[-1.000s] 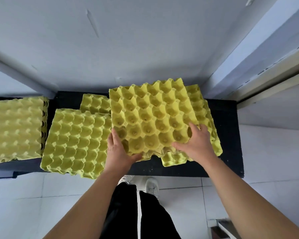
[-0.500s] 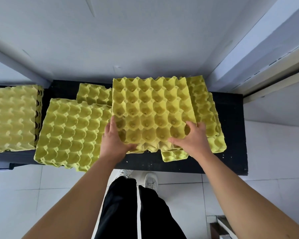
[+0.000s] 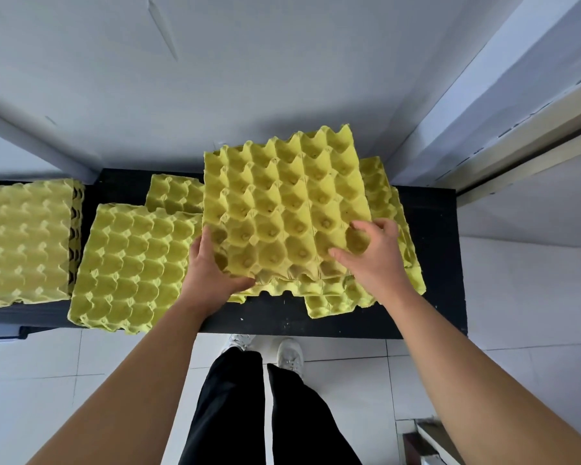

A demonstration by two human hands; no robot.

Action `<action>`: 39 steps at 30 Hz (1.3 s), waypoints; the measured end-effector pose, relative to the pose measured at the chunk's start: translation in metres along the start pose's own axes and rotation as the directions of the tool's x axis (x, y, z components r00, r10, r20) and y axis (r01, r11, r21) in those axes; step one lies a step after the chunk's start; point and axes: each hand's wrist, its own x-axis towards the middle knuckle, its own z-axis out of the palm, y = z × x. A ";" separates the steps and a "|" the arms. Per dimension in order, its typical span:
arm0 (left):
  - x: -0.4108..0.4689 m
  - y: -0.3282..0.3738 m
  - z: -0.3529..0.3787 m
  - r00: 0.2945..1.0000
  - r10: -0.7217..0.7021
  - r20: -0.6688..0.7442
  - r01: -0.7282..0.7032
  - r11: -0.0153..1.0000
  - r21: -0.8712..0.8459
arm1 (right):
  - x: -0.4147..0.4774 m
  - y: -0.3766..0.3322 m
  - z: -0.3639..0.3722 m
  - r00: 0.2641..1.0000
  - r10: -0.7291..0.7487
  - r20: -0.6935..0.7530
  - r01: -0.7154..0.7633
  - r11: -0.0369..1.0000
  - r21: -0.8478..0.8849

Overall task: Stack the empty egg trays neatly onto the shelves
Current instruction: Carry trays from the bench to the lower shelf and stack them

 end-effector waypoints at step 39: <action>-0.309 -0.249 -0.516 0.607 -0.091 -0.790 -0.093 0.978 -0.184 | -0.270 -0.499 0.301 0.624 -0.734 0.268 0.766 0.642 -0.025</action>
